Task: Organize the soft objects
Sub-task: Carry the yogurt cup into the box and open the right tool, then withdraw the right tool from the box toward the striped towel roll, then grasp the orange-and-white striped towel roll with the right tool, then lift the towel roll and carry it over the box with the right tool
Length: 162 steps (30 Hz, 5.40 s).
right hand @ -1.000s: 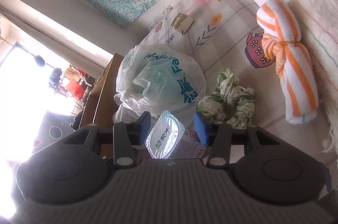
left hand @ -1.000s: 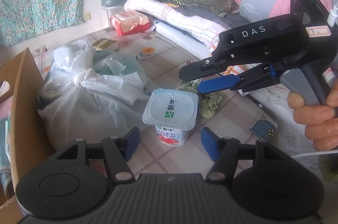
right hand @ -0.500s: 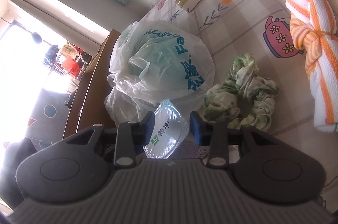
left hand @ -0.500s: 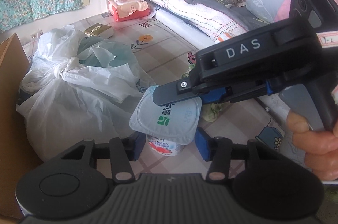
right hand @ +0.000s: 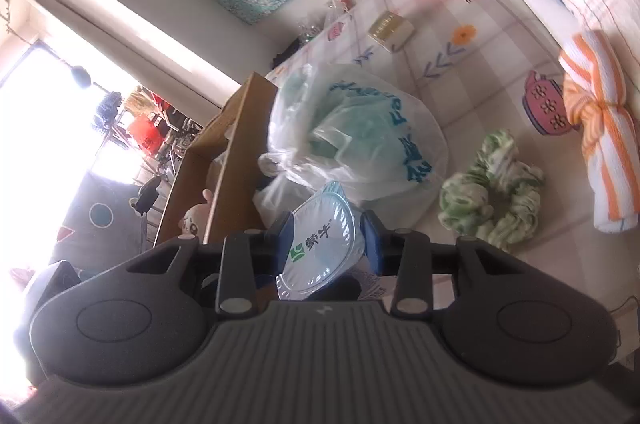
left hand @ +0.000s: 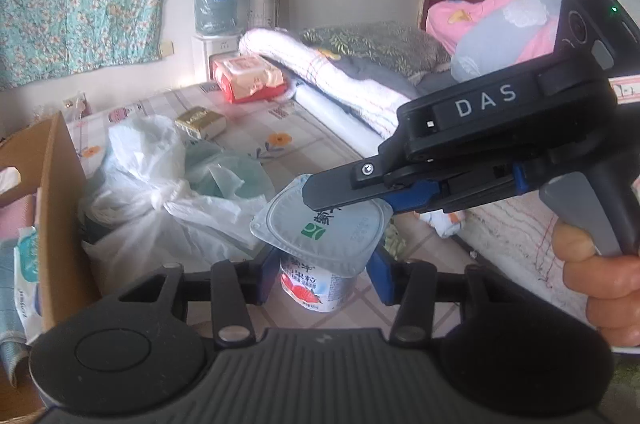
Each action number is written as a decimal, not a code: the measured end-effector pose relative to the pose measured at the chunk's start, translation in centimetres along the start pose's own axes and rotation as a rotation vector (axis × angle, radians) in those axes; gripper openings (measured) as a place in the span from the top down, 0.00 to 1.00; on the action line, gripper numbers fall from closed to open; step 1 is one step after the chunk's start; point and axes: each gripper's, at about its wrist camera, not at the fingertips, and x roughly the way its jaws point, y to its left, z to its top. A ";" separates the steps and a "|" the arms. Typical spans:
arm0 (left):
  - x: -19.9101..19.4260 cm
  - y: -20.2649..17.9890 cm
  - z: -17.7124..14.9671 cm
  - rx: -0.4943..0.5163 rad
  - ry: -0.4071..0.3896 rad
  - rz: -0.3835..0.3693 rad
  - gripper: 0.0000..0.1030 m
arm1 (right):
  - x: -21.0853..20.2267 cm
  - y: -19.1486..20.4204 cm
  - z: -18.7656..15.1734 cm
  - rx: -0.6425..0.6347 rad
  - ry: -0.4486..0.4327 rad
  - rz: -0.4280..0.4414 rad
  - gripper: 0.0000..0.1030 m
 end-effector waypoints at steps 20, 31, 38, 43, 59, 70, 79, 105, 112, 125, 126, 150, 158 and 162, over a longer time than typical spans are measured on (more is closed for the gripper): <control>-10.3 15.6 -1.2 -0.411 0.031 0.197 0.52 | 14.1 19.3 1.9 -0.306 0.365 0.147 0.60; -8.8 18.8 -5.0 -0.557 0.089 0.100 0.53 | 18.0 22.2 -0.9 -0.508 0.502 -0.011 0.60; -7.6 19.6 -5.9 -0.581 0.120 0.082 0.47 | 19.0 21.4 -1.1 -0.548 0.517 -0.090 0.59; -7.4 19.7 -5.7 -0.574 0.113 0.080 0.46 | 18.6 21.2 -0.7 -0.541 0.507 -0.083 0.59; -6.1 22.9 -3.7 -0.567 0.156 0.262 0.47 | 12.7 17.3 2.1 -0.329 0.281 0.107 0.59; -3.0 24.5 -2.8 -0.625 0.210 0.290 0.50 | 10.7 10.4 2.0 -0.161 0.237 0.116 0.57; -1.8 25.0 -4.0 -0.710 0.291 0.219 0.53 | 10.8 10.0 1.7 -0.148 0.252 0.147 0.56; -9.2 13.0 1.3 -0.410 -0.172 0.227 0.17 | 3.0 4.3 -1.2 -0.085 -0.030 -0.050 0.42; -4.3 5.9 3.4 -0.264 -0.111 0.067 0.18 | -3.8 -0.7 -0.3 -0.046 -0.165 -0.205 0.42; 8.2 -4.1 2.4 -0.072 0.112 -0.104 0.42 | -4.0 -10.6 4.2 -0.014 -0.062 -0.426 0.52; 8.8 -4.5 2.3 -0.068 0.124 -0.108 0.46 | -3.7 -11.0 4.5 -0.017 -0.049 -0.438 0.52; 10.1 -6.9 1.5 -0.020 0.198 -0.287 0.56 | -3.9 -11.9 0.9 0.239 -0.002 -0.192 0.70; 2.9 -4.6 3.0 -0.007 0.033 -0.218 0.56 | -5.3 -4.4 2.2 0.104 -0.065 -0.108 0.70; -1.1 -1.5 3.1 -0.058 -0.032 -0.136 0.56 | -4.1 0.6 3.0 0.014 -0.052 -0.036 0.70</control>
